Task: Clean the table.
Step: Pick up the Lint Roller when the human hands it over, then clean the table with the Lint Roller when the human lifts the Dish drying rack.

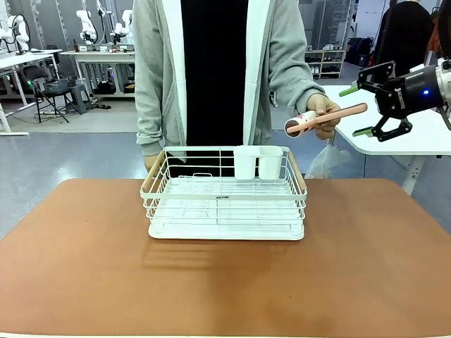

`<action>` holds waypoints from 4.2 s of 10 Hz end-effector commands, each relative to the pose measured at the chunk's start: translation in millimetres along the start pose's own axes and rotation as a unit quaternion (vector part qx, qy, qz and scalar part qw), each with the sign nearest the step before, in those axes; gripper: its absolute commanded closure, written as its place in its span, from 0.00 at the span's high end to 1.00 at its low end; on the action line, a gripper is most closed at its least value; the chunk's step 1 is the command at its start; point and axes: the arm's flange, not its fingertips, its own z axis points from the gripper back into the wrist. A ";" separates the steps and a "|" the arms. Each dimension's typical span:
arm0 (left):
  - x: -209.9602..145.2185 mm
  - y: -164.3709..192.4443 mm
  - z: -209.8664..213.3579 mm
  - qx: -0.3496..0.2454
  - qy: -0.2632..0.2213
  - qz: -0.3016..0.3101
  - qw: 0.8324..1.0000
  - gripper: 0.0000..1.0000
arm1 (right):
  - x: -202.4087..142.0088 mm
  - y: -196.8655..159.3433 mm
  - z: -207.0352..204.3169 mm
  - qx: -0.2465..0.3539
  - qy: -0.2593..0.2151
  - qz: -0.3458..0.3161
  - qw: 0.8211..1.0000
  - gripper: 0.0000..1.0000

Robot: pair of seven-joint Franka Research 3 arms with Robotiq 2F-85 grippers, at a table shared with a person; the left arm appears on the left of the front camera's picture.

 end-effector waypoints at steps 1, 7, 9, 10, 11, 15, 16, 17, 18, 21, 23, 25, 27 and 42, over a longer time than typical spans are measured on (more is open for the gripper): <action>4.1 1.3 2.9 -0.013 -0.007 -0.011 1.000 1.00 | 4.3 -1.5 -8.0 0.016 -0.008 0.003 1.000 1.00; 4.1 1.3 2.9 -0.013 -0.007 -0.011 1.000 1.00 | 13.6 -2.5 -17.3 0.025 -0.008 -0.021 0.999 0.40; 4.1 1.3 2.9 -0.013 -0.007 -0.011 1.000 1.00 | 16.1 -4.9 -14.5 0.026 -0.012 -0.023 0.999 0.20; 4.1 1.3 2.9 -0.013 -0.007 -0.011 1.000 1.00 | 16.7 -5.5 -12.4 0.029 -0.013 -0.024 0.999 0.06; 4.1 1.3 2.9 -0.013 -0.007 -0.011 1.000 1.00 | 16.7 -6.2 -11.1 0.029 -0.012 -0.023 0.999 0.00; 4.1 1.3 2.9 -0.013 -0.007 -0.011 1.000 1.00 | 16.4 -6.1 -7.2 0.016 -0.005 -0.030 0.999 0.07; 4.1 1.3 2.9 -0.013 -0.007 -0.011 1.000 1.00 | 16.4 -6.1 -7.2 0.016 -0.005 -0.030 0.999 0.07; 4.1 1.3 2.9 -0.013 -0.007 -0.011 1.000 1.00 | 16.4 -6.1 -7.2 0.016 -0.005 -0.030 0.999 0.07; 4.1 1.3 2.9 -0.013 -0.007 -0.011 1.000 1.00 | 16.4 -6.1 -7.2 0.016 -0.005 -0.030 0.999 0.07; 4.1 1.3 2.9 -0.013 -0.007 -0.011 1.000 1.00 | 16.4 -6.1 -7.2 0.016 -0.005 -0.030 0.999 0.07; 4.1 1.3 2.9 -0.013 -0.007 -0.011 1.000 1.00 | 16.4 -6.1 -7.2 0.016 -0.005 -0.030 0.999 0.07; 4.1 1.3 2.9 -0.013 -0.007 -0.011 1.000 1.00 | 16.4 -6.1 -7.2 0.016 -0.005 -0.030 0.999 0.07; 4.1 1.3 2.9 -0.013 -0.007 -0.011 1.000 1.00 | 16.4 -6.1 -7.2 0.016 -0.005 -0.030 0.999 0.07; 4.1 1.3 2.9 -0.013 -0.007 -0.011 1.000 1.00 | 16.4 -6.1 -7.2 0.016 -0.005 -0.030 0.999 0.07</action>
